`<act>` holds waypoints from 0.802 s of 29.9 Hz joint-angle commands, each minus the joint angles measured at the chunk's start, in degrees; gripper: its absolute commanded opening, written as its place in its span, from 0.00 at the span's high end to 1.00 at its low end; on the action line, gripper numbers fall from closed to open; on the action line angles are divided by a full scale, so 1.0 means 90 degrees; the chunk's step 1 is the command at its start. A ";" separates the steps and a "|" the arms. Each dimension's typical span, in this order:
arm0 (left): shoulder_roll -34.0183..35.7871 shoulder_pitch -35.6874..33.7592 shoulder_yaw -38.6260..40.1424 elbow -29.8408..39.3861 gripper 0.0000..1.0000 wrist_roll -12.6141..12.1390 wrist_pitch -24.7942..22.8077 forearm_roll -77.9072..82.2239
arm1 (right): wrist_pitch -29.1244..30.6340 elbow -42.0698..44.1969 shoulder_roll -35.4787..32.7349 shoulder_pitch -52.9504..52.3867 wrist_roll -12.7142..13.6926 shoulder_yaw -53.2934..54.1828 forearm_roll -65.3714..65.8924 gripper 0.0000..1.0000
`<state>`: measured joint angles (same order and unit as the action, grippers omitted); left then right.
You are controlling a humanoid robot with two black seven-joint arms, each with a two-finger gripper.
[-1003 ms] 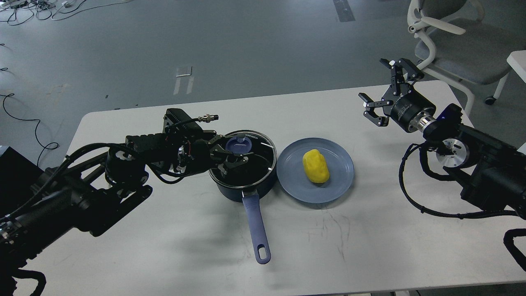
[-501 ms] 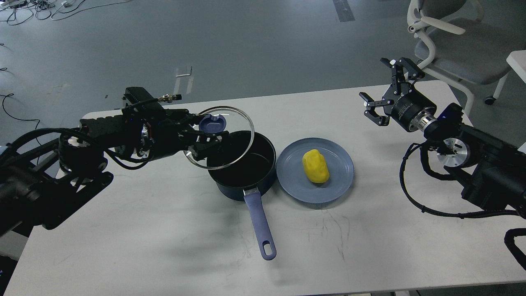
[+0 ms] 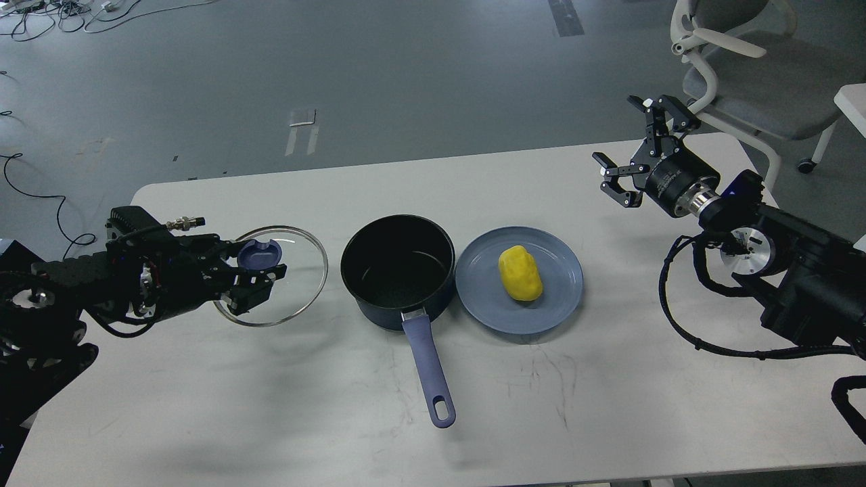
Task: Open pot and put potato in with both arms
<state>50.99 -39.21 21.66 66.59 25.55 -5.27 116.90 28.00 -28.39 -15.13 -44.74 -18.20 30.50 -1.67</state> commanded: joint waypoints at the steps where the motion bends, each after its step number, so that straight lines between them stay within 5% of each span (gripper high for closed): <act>1: -0.0371 0.0099 -0.0014 -0.0580 0.74 -0.0007 0.0029 -0.0020 | 0.0000 0.0000 0.0011 0.0019 0.0000 0.0000 0.0000 0.00; 10: -0.0714 0.0255 -0.0034 -0.1461 0.73 0.0002 0.0127 -0.0020 | 0.0000 0.0000 -0.0067 0.0068 0.0000 0.0000 0.0000 0.00; 22: -0.0802 0.0362 -0.0034 -0.1568 0.63 -0.0007 0.0176 -0.0245 | 0.0000 0.0000 -0.0057 0.0068 0.0000 0.0000 0.0000 0.00; 24: -0.0812 0.0363 -0.0043 -0.1568 0.45 -0.0007 0.0186 -0.0255 | 0.0000 0.0000 -0.0067 0.0068 0.0000 0.0000 0.0000 0.00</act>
<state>43.78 -36.08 21.29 52.48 25.52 -3.71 114.98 28.00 -28.41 -15.63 -44.05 -18.20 30.50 -1.67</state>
